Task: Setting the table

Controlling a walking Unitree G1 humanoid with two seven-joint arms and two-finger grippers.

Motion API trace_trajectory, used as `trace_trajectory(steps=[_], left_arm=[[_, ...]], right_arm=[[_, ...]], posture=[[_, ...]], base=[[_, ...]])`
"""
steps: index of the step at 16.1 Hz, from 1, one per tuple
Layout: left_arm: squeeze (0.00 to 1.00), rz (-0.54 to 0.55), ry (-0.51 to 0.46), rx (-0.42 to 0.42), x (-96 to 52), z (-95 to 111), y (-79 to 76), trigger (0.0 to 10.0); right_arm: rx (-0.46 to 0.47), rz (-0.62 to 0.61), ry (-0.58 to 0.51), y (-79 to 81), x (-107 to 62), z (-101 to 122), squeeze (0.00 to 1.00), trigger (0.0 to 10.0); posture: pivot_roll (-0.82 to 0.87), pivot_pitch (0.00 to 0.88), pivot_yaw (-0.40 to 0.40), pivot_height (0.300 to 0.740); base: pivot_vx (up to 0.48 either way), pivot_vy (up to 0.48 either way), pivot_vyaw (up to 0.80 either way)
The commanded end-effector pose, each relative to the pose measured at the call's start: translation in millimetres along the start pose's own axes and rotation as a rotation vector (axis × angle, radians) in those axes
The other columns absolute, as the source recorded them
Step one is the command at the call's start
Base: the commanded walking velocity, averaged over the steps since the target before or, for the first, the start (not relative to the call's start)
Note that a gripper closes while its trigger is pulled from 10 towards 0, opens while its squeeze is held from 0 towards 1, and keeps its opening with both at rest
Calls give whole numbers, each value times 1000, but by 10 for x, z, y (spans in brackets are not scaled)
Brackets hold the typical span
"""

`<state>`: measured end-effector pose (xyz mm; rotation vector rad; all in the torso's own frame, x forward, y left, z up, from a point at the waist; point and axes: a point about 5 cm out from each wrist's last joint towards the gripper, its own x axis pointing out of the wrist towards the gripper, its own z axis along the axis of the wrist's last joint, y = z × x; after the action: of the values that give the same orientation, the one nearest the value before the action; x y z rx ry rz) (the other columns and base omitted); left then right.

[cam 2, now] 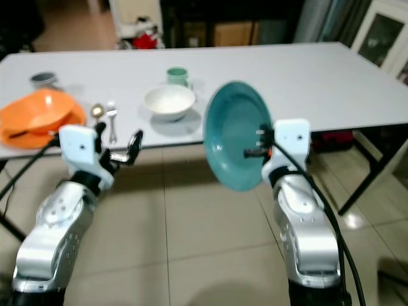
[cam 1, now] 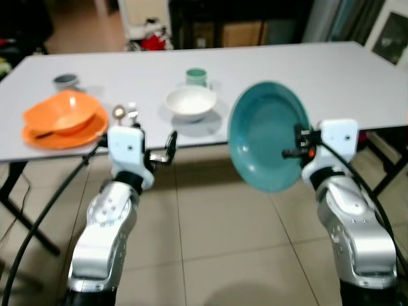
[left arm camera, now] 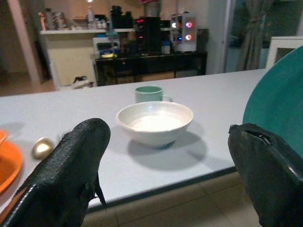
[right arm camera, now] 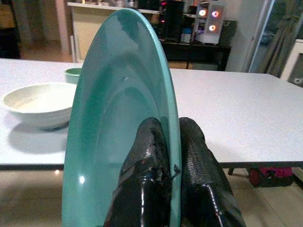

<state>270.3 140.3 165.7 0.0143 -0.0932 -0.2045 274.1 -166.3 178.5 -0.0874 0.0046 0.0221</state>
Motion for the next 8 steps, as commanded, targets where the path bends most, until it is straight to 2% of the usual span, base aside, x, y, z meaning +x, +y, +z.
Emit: trace_trajectory(steps=[1,8], left_arm=[[0,-25,-3,-9,13,17,-67,10000],[0,-17,0,-14,4,8,-63,10000]], right_arm=[[-11,-34,-48,-88,-1,109,0,10000],[-26,-18,-51,-81,13,125,0,10000]], posture=[[7,0,28,740],[8,0,20,740]], base=[[398,0,0],[396,0,0]])
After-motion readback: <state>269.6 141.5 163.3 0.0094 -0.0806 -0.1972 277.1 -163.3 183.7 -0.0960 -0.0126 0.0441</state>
